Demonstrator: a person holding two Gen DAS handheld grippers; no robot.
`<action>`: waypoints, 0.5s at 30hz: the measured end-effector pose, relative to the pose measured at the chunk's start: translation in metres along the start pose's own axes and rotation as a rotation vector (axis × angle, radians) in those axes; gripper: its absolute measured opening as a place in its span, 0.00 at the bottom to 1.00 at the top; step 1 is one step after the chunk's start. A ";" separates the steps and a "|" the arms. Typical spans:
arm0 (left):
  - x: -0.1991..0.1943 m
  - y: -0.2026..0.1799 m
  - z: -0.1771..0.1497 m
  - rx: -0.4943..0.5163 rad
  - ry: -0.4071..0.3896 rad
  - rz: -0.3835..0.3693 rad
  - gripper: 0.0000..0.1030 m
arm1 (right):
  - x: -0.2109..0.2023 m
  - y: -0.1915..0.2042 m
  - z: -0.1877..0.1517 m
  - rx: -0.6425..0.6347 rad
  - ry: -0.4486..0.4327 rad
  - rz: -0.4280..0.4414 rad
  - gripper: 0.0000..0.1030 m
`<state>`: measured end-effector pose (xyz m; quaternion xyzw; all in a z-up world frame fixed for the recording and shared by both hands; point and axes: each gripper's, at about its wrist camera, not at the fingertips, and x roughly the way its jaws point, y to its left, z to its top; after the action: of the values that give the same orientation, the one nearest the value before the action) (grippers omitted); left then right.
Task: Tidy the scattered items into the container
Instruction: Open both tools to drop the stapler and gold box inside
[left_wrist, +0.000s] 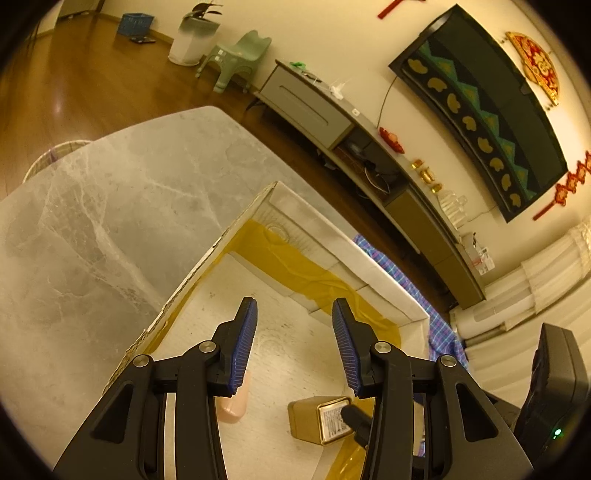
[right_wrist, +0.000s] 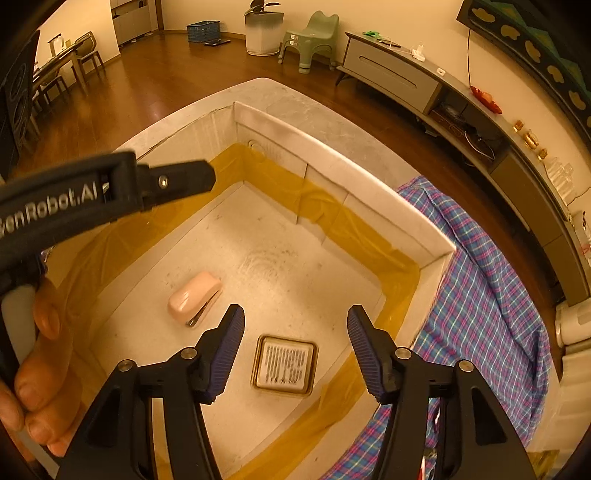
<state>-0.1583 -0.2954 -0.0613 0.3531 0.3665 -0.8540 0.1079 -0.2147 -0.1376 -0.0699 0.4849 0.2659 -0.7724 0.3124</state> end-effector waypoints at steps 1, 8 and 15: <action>-0.002 0.000 0.000 0.003 -0.005 0.002 0.44 | -0.001 0.000 -0.002 0.002 0.001 0.001 0.58; -0.012 -0.005 -0.006 0.034 -0.027 0.020 0.44 | -0.019 0.008 -0.015 0.008 -0.005 0.021 0.58; -0.026 -0.011 -0.018 0.077 -0.043 0.051 0.44 | -0.039 0.024 -0.033 -0.008 -0.015 0.030 0.61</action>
<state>-0.1345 -0.2767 -0.0460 0.3479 0.3219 -0.8718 0.1236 -0.1648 -0.1207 -0.0495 0.4815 0.2595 -0.7702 0.3280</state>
